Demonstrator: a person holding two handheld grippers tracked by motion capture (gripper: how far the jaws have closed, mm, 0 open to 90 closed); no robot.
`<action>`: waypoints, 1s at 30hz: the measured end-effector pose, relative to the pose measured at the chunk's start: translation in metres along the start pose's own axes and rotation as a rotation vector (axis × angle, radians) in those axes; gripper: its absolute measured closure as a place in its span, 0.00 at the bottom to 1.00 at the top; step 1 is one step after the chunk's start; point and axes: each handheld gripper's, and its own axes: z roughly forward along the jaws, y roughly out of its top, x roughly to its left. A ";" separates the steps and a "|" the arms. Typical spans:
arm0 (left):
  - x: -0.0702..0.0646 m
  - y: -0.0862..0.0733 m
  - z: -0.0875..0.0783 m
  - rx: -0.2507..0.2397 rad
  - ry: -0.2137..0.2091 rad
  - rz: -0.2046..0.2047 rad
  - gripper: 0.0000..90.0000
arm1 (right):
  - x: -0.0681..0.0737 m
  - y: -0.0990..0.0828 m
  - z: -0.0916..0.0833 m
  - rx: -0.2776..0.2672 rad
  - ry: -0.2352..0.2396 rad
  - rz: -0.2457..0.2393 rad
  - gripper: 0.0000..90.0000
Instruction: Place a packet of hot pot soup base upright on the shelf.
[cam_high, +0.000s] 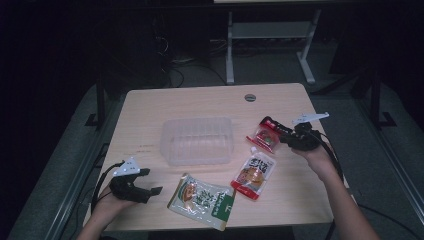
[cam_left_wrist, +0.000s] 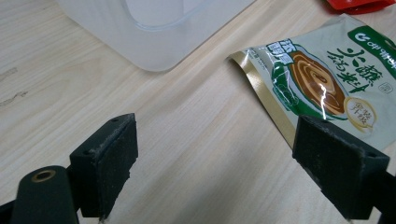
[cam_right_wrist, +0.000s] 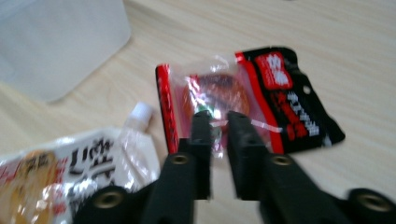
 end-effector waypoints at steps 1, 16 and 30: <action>0.000 0.000 0.000 -0.002 -0.001 -0.003 0.15 | 0.000 0.000 0.000 0.000 0.000 0.000 0.94; -0.001 0.000 0.001 0.006 -0.011 -0.017 0.16 | -0.006 0.027 0.064 0.102 0.003 -0.062 1.00; -0.001 -0.001 0.002 0.015 -0.023 -0.013 0.19 | -0.004 0.022 0.070 0.134 -0.035 -0.069 1.00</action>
